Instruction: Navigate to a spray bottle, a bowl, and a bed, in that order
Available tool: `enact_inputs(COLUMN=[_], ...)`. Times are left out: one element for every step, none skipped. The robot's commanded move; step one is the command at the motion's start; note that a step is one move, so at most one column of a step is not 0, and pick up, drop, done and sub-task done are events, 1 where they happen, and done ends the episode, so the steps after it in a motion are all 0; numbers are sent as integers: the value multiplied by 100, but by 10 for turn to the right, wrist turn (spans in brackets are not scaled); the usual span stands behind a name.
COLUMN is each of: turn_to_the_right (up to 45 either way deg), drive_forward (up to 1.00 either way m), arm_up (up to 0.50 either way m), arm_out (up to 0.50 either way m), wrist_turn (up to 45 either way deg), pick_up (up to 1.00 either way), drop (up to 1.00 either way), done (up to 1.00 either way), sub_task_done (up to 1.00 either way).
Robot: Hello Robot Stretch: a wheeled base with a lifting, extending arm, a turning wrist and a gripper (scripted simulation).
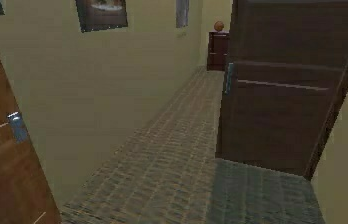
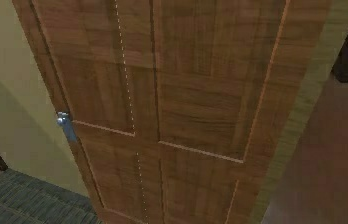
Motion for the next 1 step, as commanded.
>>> enact_inputs(turn_to_the_right=[0], drive_forward=[100], arm_up=[0], arm_out=[0], wrist_turn=[0], pick_up=[0], drop=[0], done=[0], sub_task_done=[0])
